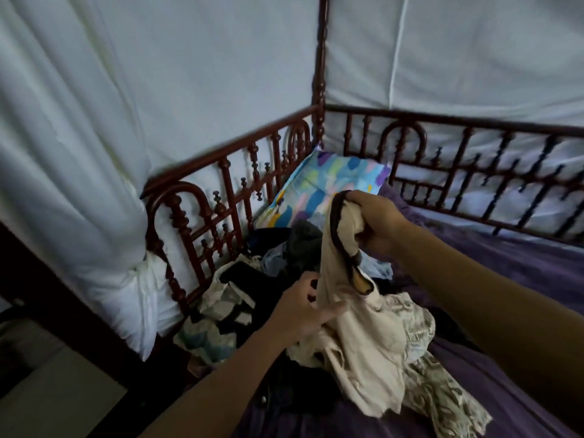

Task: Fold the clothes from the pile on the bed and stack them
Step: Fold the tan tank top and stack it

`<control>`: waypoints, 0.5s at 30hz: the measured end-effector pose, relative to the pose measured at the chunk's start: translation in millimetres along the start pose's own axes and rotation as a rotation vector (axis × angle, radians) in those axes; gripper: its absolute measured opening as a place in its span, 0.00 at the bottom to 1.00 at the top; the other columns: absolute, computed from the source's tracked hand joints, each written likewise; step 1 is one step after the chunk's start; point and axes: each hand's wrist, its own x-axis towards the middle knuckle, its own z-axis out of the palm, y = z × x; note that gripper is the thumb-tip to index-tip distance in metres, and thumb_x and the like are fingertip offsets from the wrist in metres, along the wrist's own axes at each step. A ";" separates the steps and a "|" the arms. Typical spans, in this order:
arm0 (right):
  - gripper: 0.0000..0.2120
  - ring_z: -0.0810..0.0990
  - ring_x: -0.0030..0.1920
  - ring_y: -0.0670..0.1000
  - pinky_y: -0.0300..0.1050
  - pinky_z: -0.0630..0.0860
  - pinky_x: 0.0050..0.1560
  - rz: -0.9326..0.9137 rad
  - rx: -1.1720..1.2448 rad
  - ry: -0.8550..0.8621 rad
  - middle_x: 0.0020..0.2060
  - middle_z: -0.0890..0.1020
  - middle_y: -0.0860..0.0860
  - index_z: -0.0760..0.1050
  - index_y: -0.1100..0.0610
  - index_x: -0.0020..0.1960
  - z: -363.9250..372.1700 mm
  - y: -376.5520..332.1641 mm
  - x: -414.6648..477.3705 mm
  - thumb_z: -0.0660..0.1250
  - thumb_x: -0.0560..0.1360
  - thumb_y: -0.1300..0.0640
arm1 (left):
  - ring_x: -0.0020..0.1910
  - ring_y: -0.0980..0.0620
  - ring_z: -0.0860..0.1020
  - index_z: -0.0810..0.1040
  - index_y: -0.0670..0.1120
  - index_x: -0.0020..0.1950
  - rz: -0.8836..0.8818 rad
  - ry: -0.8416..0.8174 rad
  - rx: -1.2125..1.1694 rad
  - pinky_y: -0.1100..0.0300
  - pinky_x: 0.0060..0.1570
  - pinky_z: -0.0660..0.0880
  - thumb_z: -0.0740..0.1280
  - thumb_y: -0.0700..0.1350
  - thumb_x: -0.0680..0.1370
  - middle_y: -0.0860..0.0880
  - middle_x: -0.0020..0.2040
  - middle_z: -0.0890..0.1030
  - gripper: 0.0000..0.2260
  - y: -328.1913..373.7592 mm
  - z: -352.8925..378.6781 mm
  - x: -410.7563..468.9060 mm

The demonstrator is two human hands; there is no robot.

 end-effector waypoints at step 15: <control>0.01 0.82 0.32 0.47 0.38 0.78 0.34 -0.491 -0.409 0.235 0.33 0.84 0.50 0.83 0.56 0.41 -38.9 -118.5 -38.4 0.74 0.70 0.59 | 0.28 0.60 0.71 0.76 0.45 0.40 0.432 0.663 -0.042 0.62 0.29 0.66 0.57 0.36 0.78 0.54 0.30 0.74 0.12 111.9 -112.9 9.0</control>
